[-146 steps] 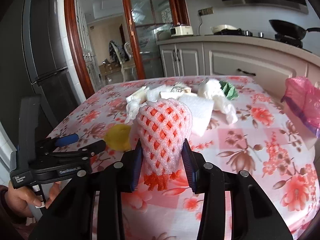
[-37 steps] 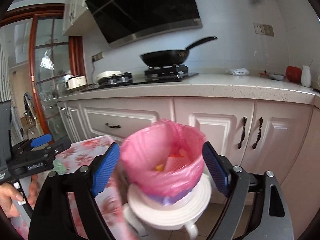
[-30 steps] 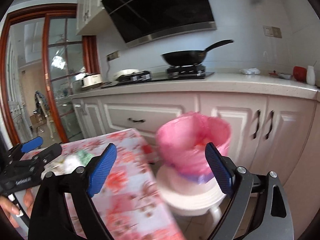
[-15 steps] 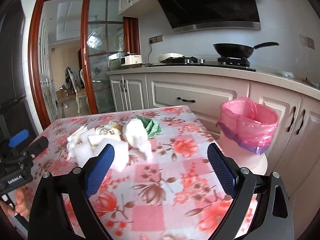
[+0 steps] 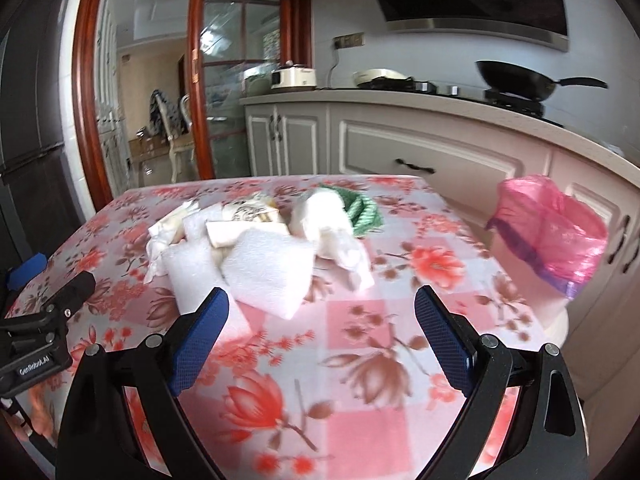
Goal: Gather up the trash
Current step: 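Move both tools back over the table, then grasp a white foam block with the left tool while the right tool grasps another foam block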
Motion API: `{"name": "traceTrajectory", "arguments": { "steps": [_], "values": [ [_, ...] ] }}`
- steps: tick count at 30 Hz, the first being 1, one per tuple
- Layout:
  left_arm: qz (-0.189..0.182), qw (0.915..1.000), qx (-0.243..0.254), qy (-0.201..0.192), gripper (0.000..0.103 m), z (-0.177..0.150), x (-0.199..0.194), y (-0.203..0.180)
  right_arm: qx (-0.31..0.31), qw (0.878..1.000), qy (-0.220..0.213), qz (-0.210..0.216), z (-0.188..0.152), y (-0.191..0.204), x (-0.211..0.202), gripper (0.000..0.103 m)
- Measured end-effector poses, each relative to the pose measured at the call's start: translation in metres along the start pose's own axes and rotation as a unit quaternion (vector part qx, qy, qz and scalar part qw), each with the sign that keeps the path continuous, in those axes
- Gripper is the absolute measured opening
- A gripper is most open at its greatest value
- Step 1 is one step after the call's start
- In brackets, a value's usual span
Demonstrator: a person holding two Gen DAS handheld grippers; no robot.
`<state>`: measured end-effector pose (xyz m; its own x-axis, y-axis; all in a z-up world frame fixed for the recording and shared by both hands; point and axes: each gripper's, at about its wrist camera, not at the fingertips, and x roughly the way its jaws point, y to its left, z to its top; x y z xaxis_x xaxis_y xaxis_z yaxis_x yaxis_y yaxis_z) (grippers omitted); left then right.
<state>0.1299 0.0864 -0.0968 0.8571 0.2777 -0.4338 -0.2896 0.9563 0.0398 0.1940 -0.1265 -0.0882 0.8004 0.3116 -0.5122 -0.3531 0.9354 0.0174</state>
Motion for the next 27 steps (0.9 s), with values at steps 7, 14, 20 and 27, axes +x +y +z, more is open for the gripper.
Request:
{"name": "traceTrajectory", "arguments": {
  "steps": [7, 14, 20, 27],
  "values": [
    [0.015, 0.9998, -0.008, -0.009, 0.098, -0.005, 0.002, 0.008, 0.022, 0.999, 0.024, 0.012, 0.015, 0.007, 0.043, 0.089],
    [0.024, 0.9997, 0.009, 0.0, 0.098, -0.01, 0.009, 0.004, 0.031, 0.998, 0.049, 0.015, 0.026, 0.018, 0.078, 0.089],
    [0.026, 0.9993, 0.027, 0.004, 0.098, -0.013, 0.013, -0.002, 0.035, 0.996, 0.08, 0.017, 0.026, 0.026, 0.1, 0.089],
    [0.015, 0.9993, 0.035, 0.003, 0.098, -0.013, 0.011, -0.013, 0.039, 0.996, 0.076, 0.027, 0.026, 0.018, 0.094, 0.075]
  ]
}}
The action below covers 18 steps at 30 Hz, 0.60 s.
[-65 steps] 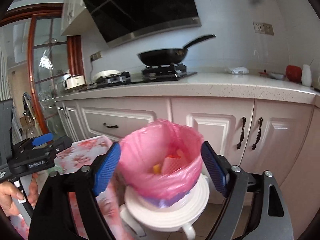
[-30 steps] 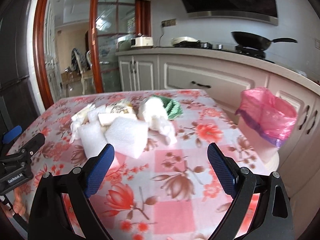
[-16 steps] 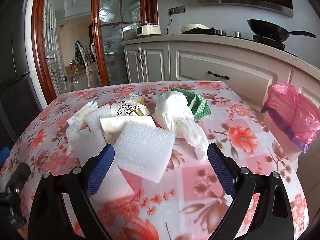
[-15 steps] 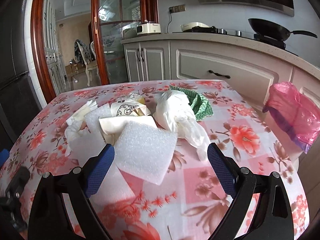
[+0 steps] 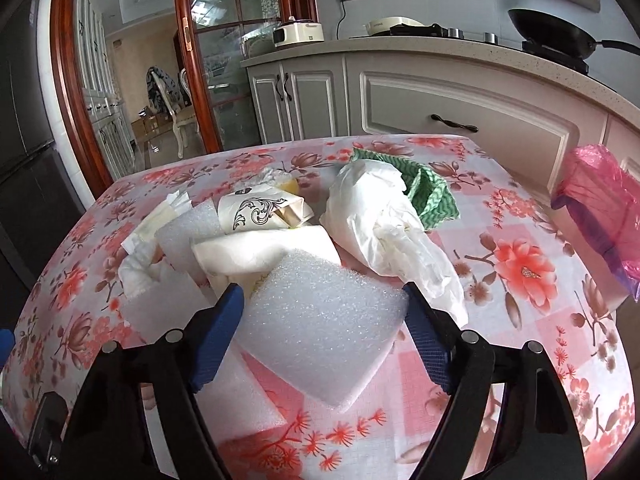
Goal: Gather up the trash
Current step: 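Grasp a white foam block with the left tool while the right tool grasps another foam block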
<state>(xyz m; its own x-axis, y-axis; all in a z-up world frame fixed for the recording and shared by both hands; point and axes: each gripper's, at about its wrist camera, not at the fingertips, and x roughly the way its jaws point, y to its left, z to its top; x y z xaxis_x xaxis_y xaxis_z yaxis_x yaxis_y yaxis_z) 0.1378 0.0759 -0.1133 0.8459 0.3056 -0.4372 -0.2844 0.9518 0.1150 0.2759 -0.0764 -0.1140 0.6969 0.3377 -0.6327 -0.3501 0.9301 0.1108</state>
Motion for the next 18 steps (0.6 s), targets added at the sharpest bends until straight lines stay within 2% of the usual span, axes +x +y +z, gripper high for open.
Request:
{"name": "traceTrajectory", "arguments": {
  "steps": [8, 13, 14, 15, 18],
  "values": [
    [-0.026, 0.9994, 0.016, 0.016, 0.098, 0.005, 0.005, -0.025, 0.022, 1.0, -0.016, 0.013, -0.009, -0.03, -0.028, 0.073],
    [-0.034, 0.9984, 0.008, 0.044, 0.098, 0.012, 0.021, -0.037, 0.032, 0.999, -0.032, 0.009, -0.015, -0.051, -0.049, 0.072],
    [-0.034, 0.9978, -0.003, 0.057, 0.098, 0.015, 0.028, -0.038, 0.034, 0.999, -0.035, 0.007, -0.016, -0.056, -0.053, 0.063],
    [-0.034, 0.9973, -0.009, 0.064, 0.098, 0.017, 0.033, -0.039, 0.032, 0.999, -0.027, 0.003, -0.017, -0.059, -0.053, 0.04],
    [-0.034, 0.9959, -0.025, 0.08, 0.098, 0.025, 0.048, -0.046, 0.049, 0.999, -0.02, 0.0, -0.02, -0.073, -0.055, 0.04]
  ]
}}
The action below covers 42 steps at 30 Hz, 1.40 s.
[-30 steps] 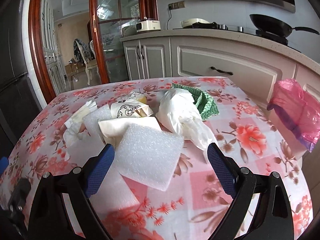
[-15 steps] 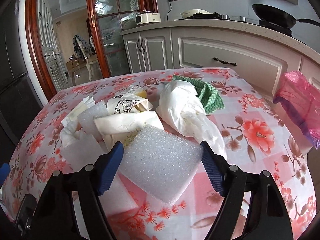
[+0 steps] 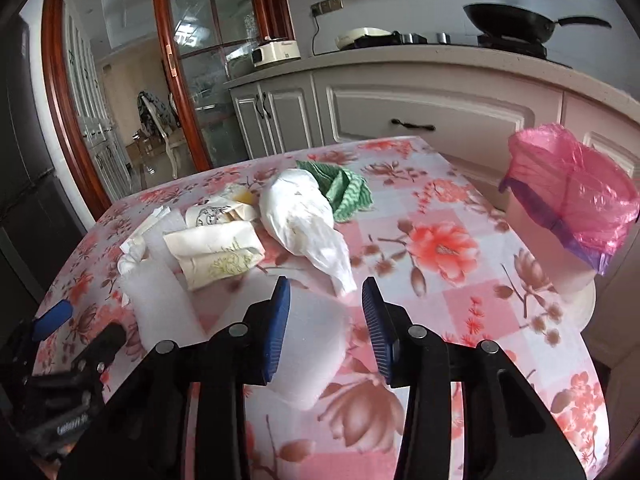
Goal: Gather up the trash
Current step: 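Grasp a white foam block with the left tool while the right tool grasps another foam block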
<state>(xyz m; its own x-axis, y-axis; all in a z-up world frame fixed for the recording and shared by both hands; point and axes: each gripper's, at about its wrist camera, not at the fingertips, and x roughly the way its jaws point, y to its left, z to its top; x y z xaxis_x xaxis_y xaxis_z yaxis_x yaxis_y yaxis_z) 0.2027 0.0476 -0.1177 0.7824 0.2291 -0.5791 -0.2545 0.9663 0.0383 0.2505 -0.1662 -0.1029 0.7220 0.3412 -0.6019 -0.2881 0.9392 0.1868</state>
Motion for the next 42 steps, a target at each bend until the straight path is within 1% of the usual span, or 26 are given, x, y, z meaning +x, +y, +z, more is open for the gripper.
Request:
{"name": "traceTrajectory", "arguments": {
  "steps": [4, 6, 8, 9, 10, 11, 14, 17, 19, 21, 25, 30, 33, 37, 39, 42],
  "values": [
    [0.004, 0.9997, -0.004, 0.022, 0.098, 0.008, 0.021, -0.011, 0.009, 1.0, 0.006, 0.006, 0.0, -0.009, -0.002, 0.04],
    [0.007, 0.9996, -0.013, 0.026, 0.098, 0.011, 0.025, -0.011, 0.015, 1.0, 0.01, 0.011, 0.0, -0.013, -0.004, 0.041],
    [0.005, 0.9994, -0.022, 0.027, 0.098, 0.012, 0.028, -0.01, 0.024, 1.0, 0.006, 0.013, -0.001, -0.017, -0.006, 0.051],
    [0.004, 0.9993, -0.022, 0.03, 0.098, 0.013, 0.031, -0.012, 0.032, 0.999, 0.0, 0.011, -0.001, -0.021, -0.008, 0.066],
    [0.005, 0.9992, -0.02, 0.033, 0.098, 0.014, 0.034, -0.015, 0.039, 0.999, -0.005, 0.01, -0.001, -0.024, -0.009, 0.076],
    [0.007, 0.9992, -0.018, 0.035, 0.098, 0.015, 0.037, -0.017, 0.047, 0.999, -0.008, 0.01, -0.002, -0.027, -0.01, 0.078],
    [0.005, 0.9983, -0.015, 0.055, 0.098, 0.018, 0.05, -0.023, 0.049, 0.999, -0.005, 0.005, -0.002, -0.03, -0.01, 0.078],
    [0.014, 0.9969, -0.011, 0.076, 0.098, 0.021, 0.062, -0.028, 0.052, 0.999, -0.005, 0.003, -0.002, -0.033, -0.011, 0.078],
    [0.026, 0.9954, -0.009, 0.091, 0.098, 0.02, 0.068, -0.028, 0.052, 0.999, -0.004, 0.001, -0.002, -0.034, -0.012, 0.078],
    [0.026, 0.9953, -0.014, 0.093, 0.098, 0.018, 0.066, -0.023, 0.051, 0.999, 0.0, 0.003, -0.003, -0.032, -0.012, 0.078],
    [0.039, 0.995, -0.01, 0.092, 0.098, 0.011, 0.058, -0.009, 0.039, 0.999, 0.01, 0.014, -0.005, -0.02, -0.011, 0.078],
    [0.053, 0.9948, -0.003, 0.087, 0.098, 0.002, 0.042, 0.013, 0.011, 1.0, 0.016, 0.021, -0.006, 0.007, -0.008, 0.088],
    [0.046, 0.9944, -0.012, 0.094, 0.098, -0.006, 0.037, 0.029, -0.006, 0.999, 0.032, 0.009, -0.006, 0.02, 0.002, 0.088],
    [0.042, 0.9942, -0.024, 0.096, 0.098, -0.012, 0.032, 0.044, -0.005, 0.998, 0.062, -0.008, -0.005, 0.03, 0.02, 0.088],
    [0.038, 0.9942, -0.033, 0.095, 0.098, -0.011, 0.031, 0.05, -0.008, 0.998, 0.063, -0.009, -0.006, 0.037, 0.023, 0.092],
    [0.018, 0.9949, -0.046, 0.088, 0.098, -0.008, 0.029, 0.054, -0.023, 0.998, 0.063, -0.015, -0.008, 0.048, 0.025, 0.092]
  ]
}}
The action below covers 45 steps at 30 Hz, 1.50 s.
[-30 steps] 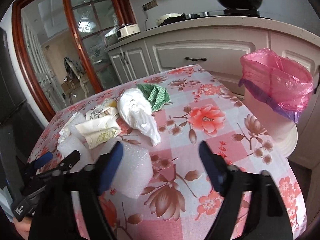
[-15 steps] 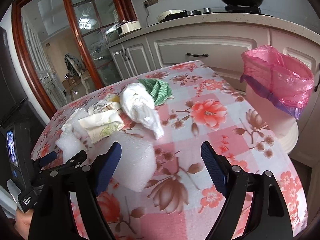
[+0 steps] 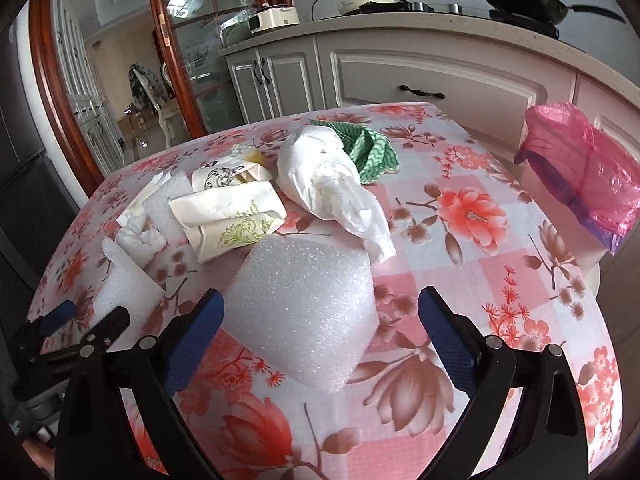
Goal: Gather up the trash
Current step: 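Grasp a white foam block with the left tool while the right tool grasps another foam block, then lift both white foam blocks and carry them toward the bin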
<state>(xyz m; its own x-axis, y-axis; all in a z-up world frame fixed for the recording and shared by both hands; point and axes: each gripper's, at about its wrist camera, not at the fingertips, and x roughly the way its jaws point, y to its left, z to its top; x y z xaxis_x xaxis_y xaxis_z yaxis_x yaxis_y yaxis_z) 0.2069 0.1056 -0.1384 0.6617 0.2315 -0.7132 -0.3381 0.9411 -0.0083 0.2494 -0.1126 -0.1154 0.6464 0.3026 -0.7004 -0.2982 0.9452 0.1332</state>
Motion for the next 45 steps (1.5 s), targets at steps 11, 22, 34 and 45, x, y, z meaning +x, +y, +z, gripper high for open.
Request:
{"name": "traceTrajectory", "arguments": {
  "steps": [11, 22, 34, 45],
  "values": [
    [-0.029, 0.9995, 0.007, 0.005, 0.096, 0.004, 0.009, -0.008, -0.008, 1.0, -0.001, -0.012, -0.001, 0.002, -0.003, 0.092],
    [-0.066, 0.9977, 0.012, -0.007, 0.057, 0.001, 0.004, -0.005, -0.007, 1.0, -0.001, -0.013, -0.003, 0.008, -0.008, 0.092],
    [-0.051, 0.997, 0.03, -0.05, 0.056, 0.0, -0.022, -0.005, -0.005, 0.998, 0.012, -0.054, -0.007, 0.014, 0.006, 0.077],
    [-0.046, 0.9957, 0.022, -0.078, 0.056, 0.003, -0.049, 0.0, -0.051, 0.996, -0.07, -0.014, -0.008, 0.025, -0.045, 0.074]
  ]
}}
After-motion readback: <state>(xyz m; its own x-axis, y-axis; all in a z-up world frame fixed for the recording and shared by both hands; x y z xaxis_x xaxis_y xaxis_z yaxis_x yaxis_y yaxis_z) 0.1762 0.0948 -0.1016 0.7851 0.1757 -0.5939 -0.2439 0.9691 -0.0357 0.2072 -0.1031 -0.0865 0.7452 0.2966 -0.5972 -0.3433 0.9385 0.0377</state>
